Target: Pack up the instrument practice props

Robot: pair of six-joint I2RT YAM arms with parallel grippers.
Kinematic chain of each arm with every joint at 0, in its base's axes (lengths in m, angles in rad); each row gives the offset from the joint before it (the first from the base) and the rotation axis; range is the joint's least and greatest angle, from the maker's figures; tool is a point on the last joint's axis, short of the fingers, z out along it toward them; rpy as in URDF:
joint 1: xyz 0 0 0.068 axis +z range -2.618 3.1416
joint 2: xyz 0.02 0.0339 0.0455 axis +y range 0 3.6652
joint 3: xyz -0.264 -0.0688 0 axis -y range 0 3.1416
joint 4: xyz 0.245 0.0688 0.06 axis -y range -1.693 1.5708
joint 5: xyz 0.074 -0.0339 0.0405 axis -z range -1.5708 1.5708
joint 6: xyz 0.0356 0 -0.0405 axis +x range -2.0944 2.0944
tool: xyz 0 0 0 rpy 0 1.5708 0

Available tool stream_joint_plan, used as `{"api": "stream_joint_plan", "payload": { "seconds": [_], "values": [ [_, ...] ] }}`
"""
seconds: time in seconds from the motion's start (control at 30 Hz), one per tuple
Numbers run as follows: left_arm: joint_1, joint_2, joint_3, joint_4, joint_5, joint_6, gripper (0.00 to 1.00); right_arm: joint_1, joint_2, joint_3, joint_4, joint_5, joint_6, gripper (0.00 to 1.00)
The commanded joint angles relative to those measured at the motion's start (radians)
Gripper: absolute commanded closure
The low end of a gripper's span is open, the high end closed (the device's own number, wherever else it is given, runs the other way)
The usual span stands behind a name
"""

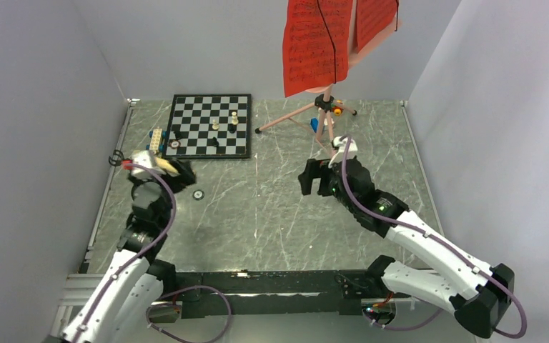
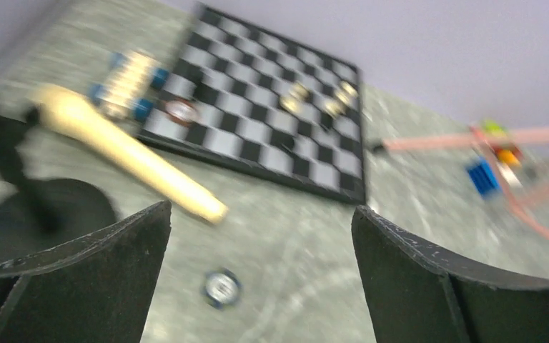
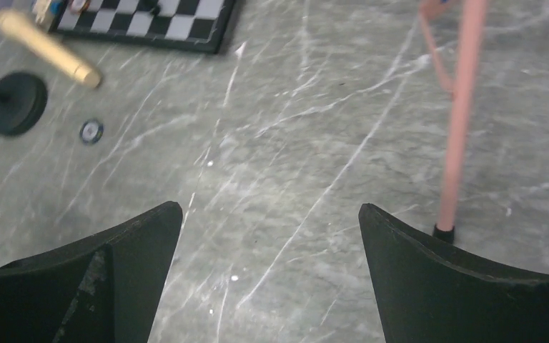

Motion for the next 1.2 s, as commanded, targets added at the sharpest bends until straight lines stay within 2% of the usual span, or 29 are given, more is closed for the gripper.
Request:
{"api": "stream_joint_plan", "payload": {
  "seconds": [0.0,0.13,0.33,0.53,0.63,0.77,0.93,1.17],
  "values": [
    [-0.276,0.029,-0.035,0.026,-0.064,-0.079,0.01,-0.091,-0.001,0.009,0.003,0.128,0.11,0.0],
    [-0.438,0.092,-0.014,0.025,-0.085,-0.121,0.01,-0.221,0.048,-0.029,0.027,0.194,0.164,0.01],
    [-0.601,0.136,-0.078,0.13,-0.041,-0.184,0.01,-0.374,0.226,-0.04,0.078,0.204,0.185,0.05],
    [-0.745,0.108,-0.126,0.131,-0.101,-0.193,0.01,-0.375,0.377,-0.007,0.183,0.214,0.145,0.1],
    [-0.777,0.067,-0.16,0.132,-0.125,-0.206,0.01,-0.373,0.482,0.042,0.201,0.207,0.107,0.13],
    [-0.785,0.024,-0.192,0.119,-0.135,-0.218,0.02,-0.373,0.585,0.085,0.184,0.195,0.092,0.22],
    [-0.794,-0.01,-0.216,0.109,-0.159,-0.212,0.03,-0.37,0.578,0.02,0.212,0.201,0.099,0.33],
    [-0.802,0.055,-0.207,0.136,-0.149,-0.187,0.04,-0.364,0.553,-0.042,0.227,0.198,0.11,0.61]
  ]
}}
